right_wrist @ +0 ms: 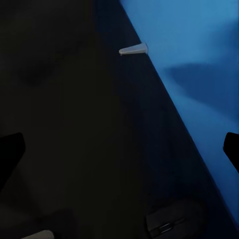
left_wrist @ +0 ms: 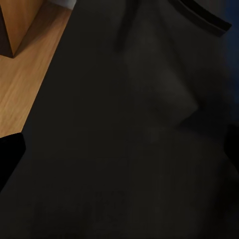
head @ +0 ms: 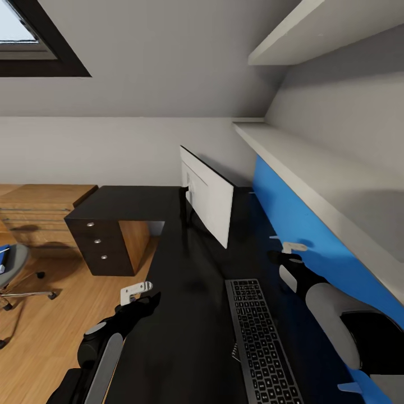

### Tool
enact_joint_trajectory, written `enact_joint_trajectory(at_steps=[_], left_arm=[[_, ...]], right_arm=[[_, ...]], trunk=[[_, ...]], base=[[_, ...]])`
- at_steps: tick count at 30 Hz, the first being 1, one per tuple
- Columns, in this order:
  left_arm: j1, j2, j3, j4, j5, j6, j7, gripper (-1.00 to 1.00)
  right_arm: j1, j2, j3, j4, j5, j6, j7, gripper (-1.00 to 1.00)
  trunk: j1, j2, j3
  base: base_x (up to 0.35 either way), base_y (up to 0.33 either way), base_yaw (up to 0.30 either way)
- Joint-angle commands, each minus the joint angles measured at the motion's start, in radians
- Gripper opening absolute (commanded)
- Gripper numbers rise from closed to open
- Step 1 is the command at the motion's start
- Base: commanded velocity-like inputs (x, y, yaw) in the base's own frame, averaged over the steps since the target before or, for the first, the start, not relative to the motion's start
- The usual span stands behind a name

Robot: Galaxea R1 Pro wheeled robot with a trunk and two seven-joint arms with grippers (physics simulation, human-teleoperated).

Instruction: In the bedroom, organize the workspace by keeping the computer under the desk, ensuring the monitor is on the desk, placing the keyboard on the desk next to the monitor, placing the mouse on the desk next to the keyboard, moving the folder from the swivel chair onto the desk next to the mouse, stacking the notebook on top of the folder with the pen on top of the notebook, and positioning the swivel chair next to the desk.

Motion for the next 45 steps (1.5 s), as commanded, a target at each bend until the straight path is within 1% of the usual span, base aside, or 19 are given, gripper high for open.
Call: enact_joint_trajectory(at_steps=[1,5,45], left_arm=[[-0.001,0.0,-0.001,-0.001,0.011,0.003,0.009,1.0],[-0.001,0.0,-0.001,-0.001,0.011,0.003,0.009,1.0],[-0.001,0.0,-0.002,-0.001,0.011,0.005,0.009,1.0]], right_arm=[[-0.001,-0.001,0.009,-0.001,-0.01,0.001,-0.004,1.0],[-0.001,-0.002,0.008,0.0,-0.01,-0.016,-0.006,1.0],[-0.001,-0.004,0.008,0.0,-0.01,-0.017,-0.006,1.0]], trunk=[[0.0,-0.001,-0.001],[0.0,-0.001,-0.003],[0.0,-0.001,-0.063]], base=[[0.0,0.0,0.0],[0.0,0.0,0.0],[0.0,0.0,0.0]])
